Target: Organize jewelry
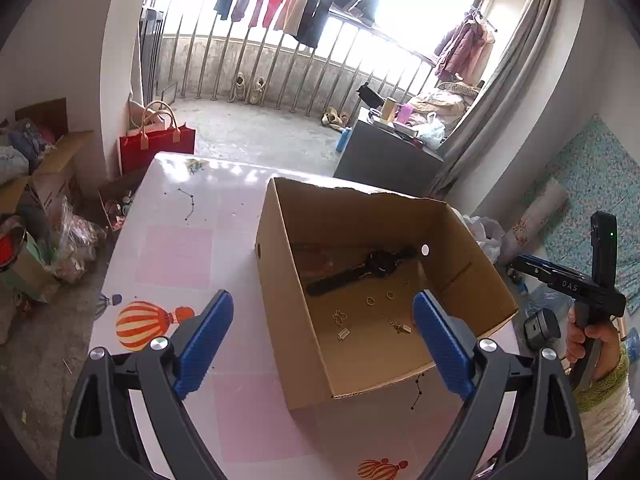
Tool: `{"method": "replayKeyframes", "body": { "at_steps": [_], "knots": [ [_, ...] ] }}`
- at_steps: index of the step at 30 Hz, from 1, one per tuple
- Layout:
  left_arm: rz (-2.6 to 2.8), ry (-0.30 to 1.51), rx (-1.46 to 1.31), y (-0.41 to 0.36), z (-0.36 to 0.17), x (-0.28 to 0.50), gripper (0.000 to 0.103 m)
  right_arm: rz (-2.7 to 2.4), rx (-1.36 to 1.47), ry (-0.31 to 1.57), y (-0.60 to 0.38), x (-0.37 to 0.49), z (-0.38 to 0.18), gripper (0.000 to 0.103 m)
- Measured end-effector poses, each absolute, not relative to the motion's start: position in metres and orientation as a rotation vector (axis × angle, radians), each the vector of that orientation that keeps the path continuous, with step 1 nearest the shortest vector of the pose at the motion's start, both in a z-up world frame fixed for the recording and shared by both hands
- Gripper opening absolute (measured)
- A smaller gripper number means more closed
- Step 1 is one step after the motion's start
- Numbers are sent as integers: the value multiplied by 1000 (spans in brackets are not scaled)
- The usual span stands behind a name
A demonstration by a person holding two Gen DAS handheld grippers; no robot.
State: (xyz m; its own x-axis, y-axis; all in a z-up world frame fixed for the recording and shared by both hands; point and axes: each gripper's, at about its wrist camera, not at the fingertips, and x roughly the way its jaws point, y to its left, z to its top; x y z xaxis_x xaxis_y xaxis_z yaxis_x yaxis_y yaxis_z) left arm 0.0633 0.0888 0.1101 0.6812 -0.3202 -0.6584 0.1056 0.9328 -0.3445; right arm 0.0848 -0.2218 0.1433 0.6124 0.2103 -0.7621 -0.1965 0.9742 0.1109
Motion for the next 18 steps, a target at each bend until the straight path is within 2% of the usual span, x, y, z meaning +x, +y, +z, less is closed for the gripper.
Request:
{"method": "replayKeyframes", "body": {
  "at_steps": [9, 11, 18],
  "knots": [
    [-350, 953, -451, 72, 52, 84, 91, 329, 259, 1136, -242, 100, 79, 48],
    [-396, 981, -504, 65, 44, 84, 91, 342, 265, 1141, -229, 94, 79, 49],
    [-323, 957, -440, 57, 49, 74, 91, 297, 199, 1133, -208, 70, 86, 50]
  ]
}}
